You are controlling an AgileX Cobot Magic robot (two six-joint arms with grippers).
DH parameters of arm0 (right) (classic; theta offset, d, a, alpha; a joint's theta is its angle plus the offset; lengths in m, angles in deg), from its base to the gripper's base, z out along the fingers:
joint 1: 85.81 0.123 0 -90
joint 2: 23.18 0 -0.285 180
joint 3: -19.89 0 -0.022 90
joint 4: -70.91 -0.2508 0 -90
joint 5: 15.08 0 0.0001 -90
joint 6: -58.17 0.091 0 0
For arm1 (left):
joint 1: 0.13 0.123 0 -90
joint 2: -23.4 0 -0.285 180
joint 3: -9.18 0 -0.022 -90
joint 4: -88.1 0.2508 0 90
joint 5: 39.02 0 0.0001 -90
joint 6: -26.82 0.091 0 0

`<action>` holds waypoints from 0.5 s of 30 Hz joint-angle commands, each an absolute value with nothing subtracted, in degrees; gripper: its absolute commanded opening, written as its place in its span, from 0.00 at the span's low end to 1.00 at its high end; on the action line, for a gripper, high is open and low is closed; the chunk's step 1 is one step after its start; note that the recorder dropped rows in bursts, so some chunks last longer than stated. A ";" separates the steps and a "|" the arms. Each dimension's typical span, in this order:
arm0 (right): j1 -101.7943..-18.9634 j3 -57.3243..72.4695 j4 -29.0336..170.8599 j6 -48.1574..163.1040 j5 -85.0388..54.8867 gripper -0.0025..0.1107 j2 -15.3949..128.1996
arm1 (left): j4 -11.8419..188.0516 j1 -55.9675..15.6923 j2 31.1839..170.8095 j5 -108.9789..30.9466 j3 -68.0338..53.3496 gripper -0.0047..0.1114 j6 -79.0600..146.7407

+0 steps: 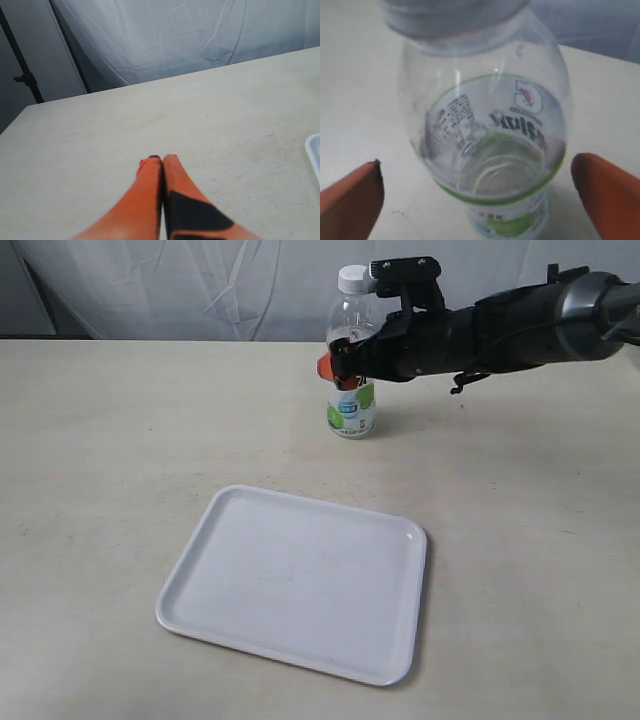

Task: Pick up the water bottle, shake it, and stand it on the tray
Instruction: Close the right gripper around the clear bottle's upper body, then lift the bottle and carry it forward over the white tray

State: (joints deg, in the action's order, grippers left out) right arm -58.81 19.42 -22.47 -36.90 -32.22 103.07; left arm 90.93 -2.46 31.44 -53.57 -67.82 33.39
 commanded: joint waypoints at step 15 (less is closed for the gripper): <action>-56.32 27.10 -25.74 -39.75 -25.74 0.92 109.43 | 90.79 -2.48 31.18 -52.92 -68.03 0.04 33.35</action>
State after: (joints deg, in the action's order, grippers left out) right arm -56.33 26.64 -25.03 -39.34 -25.84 109.23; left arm 90.93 -2.46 31.44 -53.57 -67.82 33.39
